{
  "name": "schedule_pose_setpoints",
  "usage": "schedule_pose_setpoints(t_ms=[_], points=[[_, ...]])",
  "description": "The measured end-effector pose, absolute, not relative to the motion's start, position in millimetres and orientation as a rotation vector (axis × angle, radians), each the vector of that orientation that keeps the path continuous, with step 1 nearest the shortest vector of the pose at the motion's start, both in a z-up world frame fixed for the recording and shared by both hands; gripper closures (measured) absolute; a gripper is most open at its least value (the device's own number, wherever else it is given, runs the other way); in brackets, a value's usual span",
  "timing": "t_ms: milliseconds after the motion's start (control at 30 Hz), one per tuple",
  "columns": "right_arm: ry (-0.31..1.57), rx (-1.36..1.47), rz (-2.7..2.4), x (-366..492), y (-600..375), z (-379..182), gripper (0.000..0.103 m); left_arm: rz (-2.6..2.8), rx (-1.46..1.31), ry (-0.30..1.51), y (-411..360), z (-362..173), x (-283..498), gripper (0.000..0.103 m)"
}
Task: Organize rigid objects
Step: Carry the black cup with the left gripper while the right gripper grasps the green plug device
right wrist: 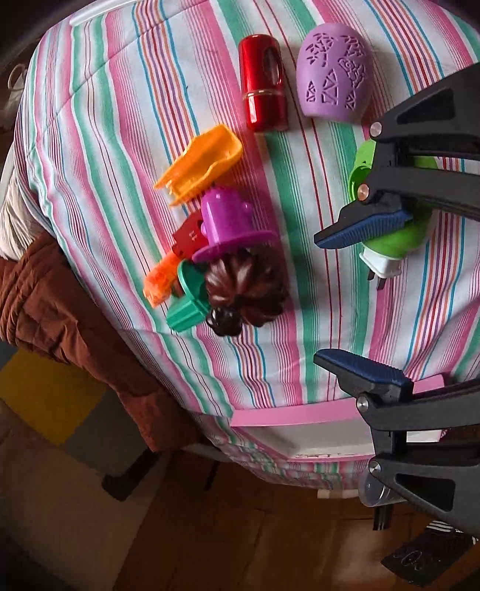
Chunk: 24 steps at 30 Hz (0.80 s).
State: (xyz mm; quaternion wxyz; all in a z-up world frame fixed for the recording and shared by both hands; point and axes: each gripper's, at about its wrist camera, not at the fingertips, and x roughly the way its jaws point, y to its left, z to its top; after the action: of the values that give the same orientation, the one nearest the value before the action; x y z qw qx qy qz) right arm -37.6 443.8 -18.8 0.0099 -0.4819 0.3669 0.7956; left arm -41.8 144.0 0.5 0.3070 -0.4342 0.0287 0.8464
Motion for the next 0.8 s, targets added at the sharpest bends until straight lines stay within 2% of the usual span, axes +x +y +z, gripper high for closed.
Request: schedule_pose_setpoints(t_ms=[367, 533, 600, 667, 800], points=[[0.952, -1.719, 2.551, -31, 401, -19, 0.045, 2.25, -1.178, 0.034, 114, -9, -31, 0.045], [0.898, -1.694, 2.568, -16, 402, -5, 0.045, 2.257, -1.178, 0.003, 101, -9, -31, 0.045], [0.817, -1.692, 2.569, -14, 406, 4, 0.043, 2.26, -1.178, -0.013, 97, -9, -32, 0.045], [0.69, -1.715, 2.569, -14, 408, 14, 0.029, 2.266, -1.174, -0.026, 93, -9, -30, 0.045], [0.323, -1.845, 2.559, -18, 396, 20, 0.021, 2.269, -1.177, -0.048, 85, -10, -29, 0.045]])
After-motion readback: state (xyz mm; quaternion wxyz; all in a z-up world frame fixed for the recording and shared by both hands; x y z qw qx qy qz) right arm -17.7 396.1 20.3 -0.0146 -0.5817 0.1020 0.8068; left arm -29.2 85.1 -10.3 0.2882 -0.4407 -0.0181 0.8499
